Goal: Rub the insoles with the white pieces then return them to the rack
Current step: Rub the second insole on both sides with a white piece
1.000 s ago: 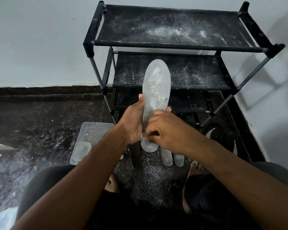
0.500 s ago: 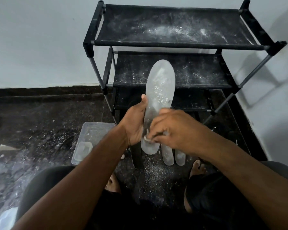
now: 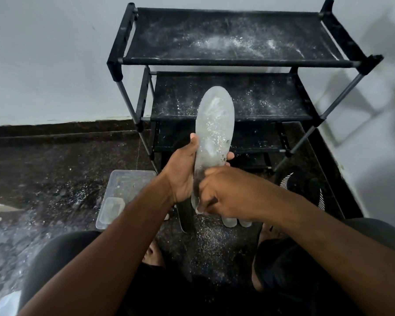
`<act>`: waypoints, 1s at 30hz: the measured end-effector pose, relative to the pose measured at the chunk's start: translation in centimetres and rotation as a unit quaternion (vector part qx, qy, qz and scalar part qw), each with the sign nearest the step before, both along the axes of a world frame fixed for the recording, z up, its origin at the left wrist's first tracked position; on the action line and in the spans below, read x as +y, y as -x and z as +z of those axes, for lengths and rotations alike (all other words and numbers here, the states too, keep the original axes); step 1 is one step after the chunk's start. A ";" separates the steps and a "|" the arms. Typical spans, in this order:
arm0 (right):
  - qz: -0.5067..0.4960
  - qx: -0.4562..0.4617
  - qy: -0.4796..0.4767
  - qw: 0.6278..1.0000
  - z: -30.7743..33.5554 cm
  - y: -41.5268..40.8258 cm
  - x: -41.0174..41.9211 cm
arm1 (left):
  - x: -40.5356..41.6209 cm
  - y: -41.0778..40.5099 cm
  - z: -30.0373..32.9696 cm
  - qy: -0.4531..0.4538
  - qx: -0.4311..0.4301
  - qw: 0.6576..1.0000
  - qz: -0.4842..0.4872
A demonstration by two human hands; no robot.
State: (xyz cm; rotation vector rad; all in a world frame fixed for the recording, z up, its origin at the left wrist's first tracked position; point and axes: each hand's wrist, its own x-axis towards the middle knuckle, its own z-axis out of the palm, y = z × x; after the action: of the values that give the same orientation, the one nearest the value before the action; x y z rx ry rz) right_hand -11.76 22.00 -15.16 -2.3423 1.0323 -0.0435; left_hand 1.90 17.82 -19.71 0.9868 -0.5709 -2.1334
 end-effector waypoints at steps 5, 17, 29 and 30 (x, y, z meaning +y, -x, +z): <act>-0.028 -0.025 0.050 0.998 0.1 -0.3 -0.2 | 0.1 0.1 0.3 0.005 0.011 1.000 0.010; -0.014 -0.041 -0.034 0.998 1.3 0.4 0.0 | -0.7 -0.5 0.4 0.000 0.041 0.999 0.031; -0.109 -0.101 0.097 0.984 0.5 1.8 -1.2 | -0.9 -1.0 0.3 0.010 0.026 1.000 0.000; -0.122 -0.117 0.098 0.981 0.8 1.9 -1.3 | -0.9 -0.9 0.4 0.004 0.038 0.999 -0.004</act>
State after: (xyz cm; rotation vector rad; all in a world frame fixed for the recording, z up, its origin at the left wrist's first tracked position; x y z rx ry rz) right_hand -13.70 20.68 -14.32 -2.2983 1.2333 -0.5241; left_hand 2.79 16.94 -19.30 0.8963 -0.5459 -2.1633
